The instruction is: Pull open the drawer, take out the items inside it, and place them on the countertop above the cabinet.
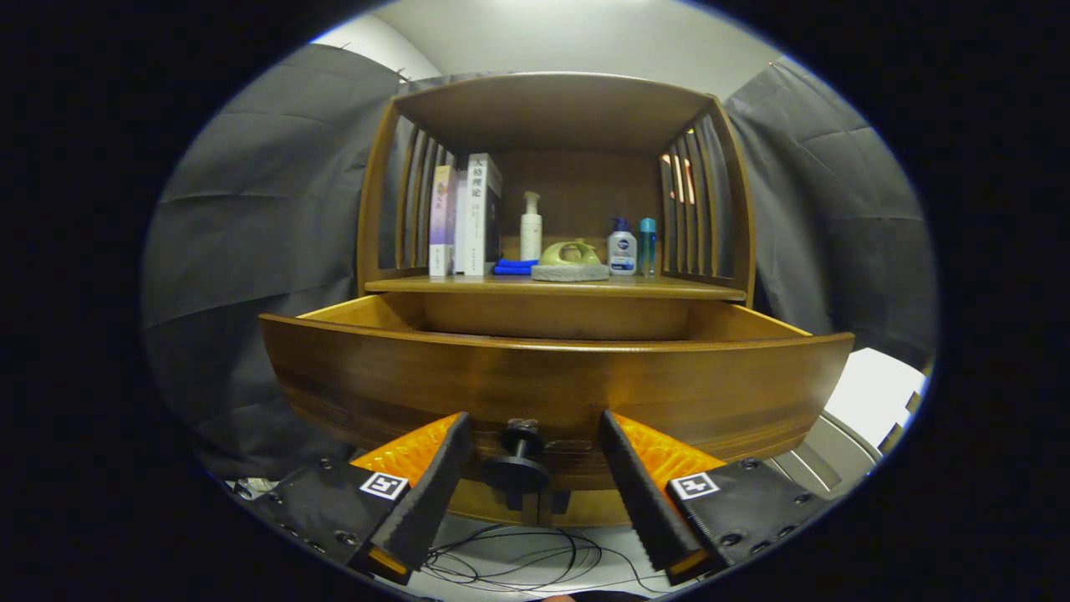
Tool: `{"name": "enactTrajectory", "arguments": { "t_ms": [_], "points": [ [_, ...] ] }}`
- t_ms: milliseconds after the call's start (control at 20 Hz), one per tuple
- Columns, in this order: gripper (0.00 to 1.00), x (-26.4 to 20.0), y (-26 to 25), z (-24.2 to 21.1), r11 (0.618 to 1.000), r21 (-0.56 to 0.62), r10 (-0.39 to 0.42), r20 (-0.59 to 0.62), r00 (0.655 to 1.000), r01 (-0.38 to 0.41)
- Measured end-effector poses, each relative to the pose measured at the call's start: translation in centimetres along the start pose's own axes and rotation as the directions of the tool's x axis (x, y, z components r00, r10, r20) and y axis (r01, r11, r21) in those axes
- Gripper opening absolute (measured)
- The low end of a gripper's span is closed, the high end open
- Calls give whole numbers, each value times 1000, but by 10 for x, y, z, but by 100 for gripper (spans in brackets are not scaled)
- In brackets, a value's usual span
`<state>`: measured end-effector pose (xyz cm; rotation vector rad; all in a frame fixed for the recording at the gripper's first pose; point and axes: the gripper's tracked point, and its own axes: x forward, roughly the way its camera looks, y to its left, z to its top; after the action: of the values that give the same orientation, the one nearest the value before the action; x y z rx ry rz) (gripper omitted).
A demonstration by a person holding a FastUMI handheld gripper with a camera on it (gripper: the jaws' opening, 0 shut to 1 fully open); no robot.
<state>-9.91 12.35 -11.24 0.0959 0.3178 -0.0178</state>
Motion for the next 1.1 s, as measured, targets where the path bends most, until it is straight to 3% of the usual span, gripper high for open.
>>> {"name": "enactTrajectory", "arguments": {
  "t_ms": [300,1100],
  "points": [
    [96,10,-6,2,999,21,-37,-2,999,37],
    [98,73,-8,21,998,37,-45,-17,999,45]
  ]
}}
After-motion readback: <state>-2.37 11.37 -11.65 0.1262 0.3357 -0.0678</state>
